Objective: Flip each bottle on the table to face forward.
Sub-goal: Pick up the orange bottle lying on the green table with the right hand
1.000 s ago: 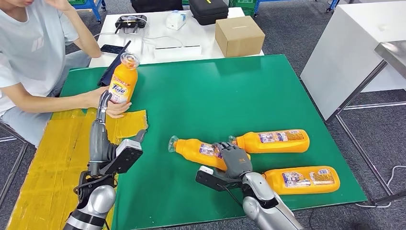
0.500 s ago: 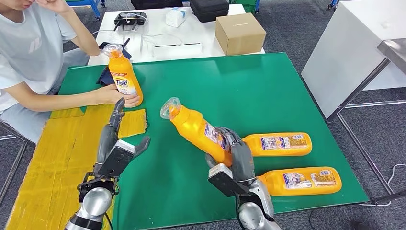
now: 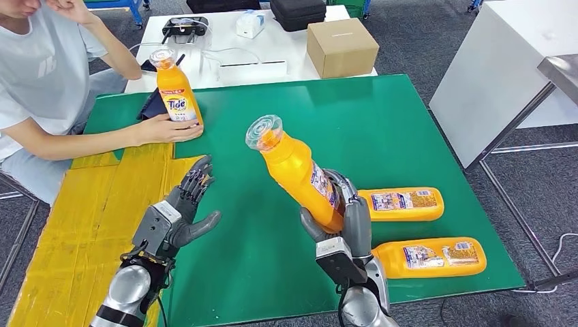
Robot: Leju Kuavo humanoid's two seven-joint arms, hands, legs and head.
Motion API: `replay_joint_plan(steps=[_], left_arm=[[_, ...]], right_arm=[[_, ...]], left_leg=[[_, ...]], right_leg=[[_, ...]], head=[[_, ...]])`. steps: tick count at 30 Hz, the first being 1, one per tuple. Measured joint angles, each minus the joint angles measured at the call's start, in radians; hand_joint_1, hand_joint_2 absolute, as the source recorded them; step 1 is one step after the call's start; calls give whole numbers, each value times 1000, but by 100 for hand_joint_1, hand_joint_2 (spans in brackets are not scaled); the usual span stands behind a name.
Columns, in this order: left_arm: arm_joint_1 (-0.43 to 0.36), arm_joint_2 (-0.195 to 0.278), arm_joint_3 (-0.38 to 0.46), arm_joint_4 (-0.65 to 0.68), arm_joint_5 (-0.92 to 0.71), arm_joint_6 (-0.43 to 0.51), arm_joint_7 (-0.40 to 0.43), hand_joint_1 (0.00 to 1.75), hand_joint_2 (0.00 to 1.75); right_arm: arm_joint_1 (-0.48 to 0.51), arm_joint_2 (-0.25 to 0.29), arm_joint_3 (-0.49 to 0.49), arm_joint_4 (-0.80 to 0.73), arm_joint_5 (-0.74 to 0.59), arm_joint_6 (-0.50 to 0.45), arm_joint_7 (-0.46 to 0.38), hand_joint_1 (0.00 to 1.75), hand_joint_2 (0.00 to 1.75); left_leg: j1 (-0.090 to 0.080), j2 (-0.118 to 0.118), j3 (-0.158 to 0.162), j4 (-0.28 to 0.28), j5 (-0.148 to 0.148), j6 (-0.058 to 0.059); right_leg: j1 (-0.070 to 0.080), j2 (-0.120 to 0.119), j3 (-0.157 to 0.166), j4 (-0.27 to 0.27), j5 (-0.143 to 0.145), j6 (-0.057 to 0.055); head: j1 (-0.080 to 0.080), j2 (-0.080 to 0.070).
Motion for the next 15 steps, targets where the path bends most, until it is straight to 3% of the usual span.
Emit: replay_joint_plan(steps=[7,15], left_arm=[[-3,9,-24,4,63,-63,-24,0,175],[-20,12,-67,4,101,-92,-35,0,175]], right_arm=[[-11,6,8,3,-12,7,-7,175,175],[-64,23,59,62,-14,78,8,175,175]], left_leg=[[0,0,-1,0,0,0],[0,0,-1,0,0,0]], right_leg=[[0,0,0,0,0,0],[0,0,0,0,0,0]], head=[[0,0],[0,0]])
